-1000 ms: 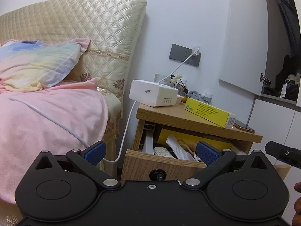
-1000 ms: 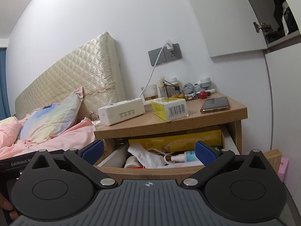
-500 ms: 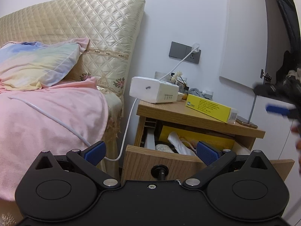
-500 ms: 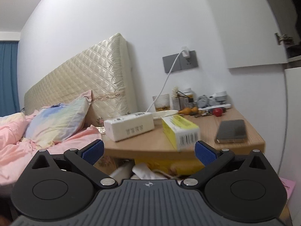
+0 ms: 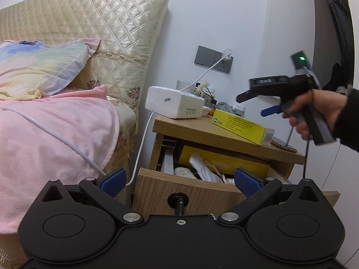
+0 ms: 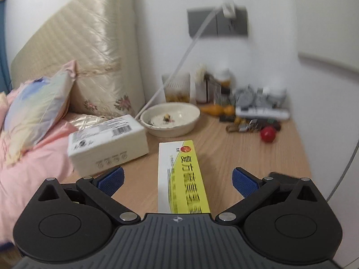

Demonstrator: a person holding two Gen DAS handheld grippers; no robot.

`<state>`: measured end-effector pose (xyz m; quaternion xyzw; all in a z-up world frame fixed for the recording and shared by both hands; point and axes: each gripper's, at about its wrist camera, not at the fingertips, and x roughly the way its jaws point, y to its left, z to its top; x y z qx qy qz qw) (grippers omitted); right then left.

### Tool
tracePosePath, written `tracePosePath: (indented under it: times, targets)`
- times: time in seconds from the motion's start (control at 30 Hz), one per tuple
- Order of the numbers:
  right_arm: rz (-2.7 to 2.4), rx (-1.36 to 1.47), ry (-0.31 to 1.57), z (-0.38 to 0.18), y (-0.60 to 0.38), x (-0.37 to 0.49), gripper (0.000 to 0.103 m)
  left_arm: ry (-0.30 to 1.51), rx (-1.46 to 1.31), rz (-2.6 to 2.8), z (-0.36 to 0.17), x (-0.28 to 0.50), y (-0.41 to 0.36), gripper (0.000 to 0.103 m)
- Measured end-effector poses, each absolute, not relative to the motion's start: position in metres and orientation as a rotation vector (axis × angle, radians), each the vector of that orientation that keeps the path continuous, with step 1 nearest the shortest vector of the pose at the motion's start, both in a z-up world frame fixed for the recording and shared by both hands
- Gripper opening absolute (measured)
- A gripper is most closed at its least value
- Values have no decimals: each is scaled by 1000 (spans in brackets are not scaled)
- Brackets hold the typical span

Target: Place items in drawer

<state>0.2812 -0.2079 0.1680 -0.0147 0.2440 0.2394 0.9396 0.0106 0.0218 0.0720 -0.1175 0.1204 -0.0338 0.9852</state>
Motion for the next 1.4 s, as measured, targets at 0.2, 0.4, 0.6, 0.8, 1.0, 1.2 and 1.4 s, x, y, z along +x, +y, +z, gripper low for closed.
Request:
tracePosePath:
  times: [0.2,0.4,0.6,0.8,1.0,1.2,1.4]
  targets:
    - [475,-109,635,164,-180,327,98,253,-248,-81,72,11,21,102]
    - [464,-140,703,151,-175,339,88,264,-269,-111,73,9,21,102]
    - [466,-110,728,142,-179,339,56,249,-276,-121,75,6,21,102]
    - [466,-108,699,153,-184,323,56,249,-276,-126,76,7,21,102]
    - [493,-135,666,179,-186,310,56,255,-269,-136,72,7,19,102]
    - [565,-190,620,212,-186,266,56,250,-249,-124,68,5,17,102]
    - [663,-282,598,226,-183,219,56,219,-220,-140,65,0,11,102]
